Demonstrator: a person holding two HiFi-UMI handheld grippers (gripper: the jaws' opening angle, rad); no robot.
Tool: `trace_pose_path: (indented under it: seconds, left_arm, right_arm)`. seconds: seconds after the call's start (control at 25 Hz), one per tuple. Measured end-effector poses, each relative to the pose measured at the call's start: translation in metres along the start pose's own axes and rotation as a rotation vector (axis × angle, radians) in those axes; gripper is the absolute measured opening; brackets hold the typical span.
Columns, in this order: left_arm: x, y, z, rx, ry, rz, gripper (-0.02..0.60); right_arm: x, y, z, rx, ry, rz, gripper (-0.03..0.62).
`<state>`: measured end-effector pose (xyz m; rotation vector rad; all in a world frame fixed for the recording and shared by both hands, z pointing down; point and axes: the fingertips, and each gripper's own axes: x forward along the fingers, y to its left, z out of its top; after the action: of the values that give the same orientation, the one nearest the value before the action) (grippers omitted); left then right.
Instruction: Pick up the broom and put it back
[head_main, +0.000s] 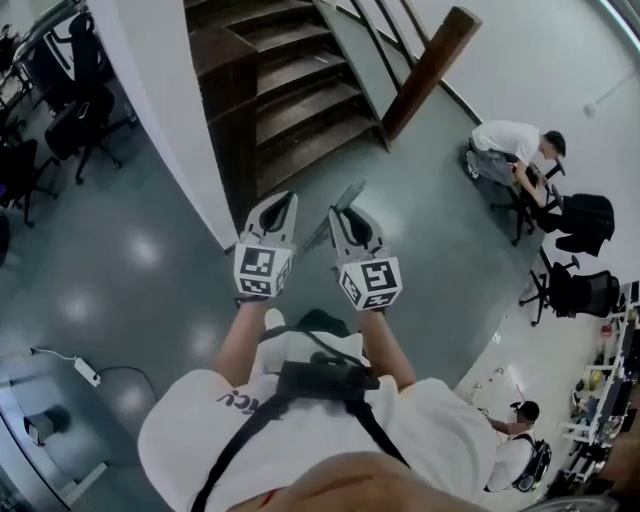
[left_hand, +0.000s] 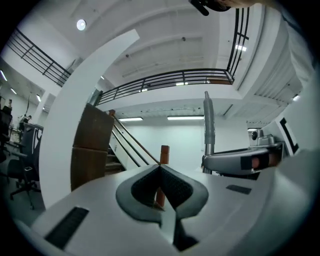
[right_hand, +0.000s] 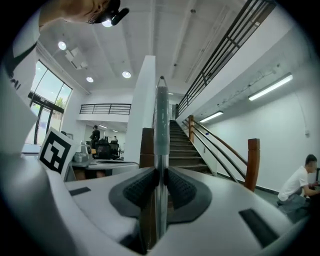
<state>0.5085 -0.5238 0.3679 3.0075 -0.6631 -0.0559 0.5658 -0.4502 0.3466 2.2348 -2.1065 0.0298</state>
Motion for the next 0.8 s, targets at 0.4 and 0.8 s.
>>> trace_pose_path:
  seconds: [0.4,0.8]
  left_arm:
    - [-0.015,0.103,-0.084,-0.128,0.121,0.280,0.011]
    - [-0.058,0.194,-0.215,-0.267,0.276,0.512,0.011]
  right_arm:
    - [0.134,0.041,-0.088,-0.005,0.182,0.248,0.084]
    - [0.208,0.114,-0.237,0.046,0.426,0.423,0.084]
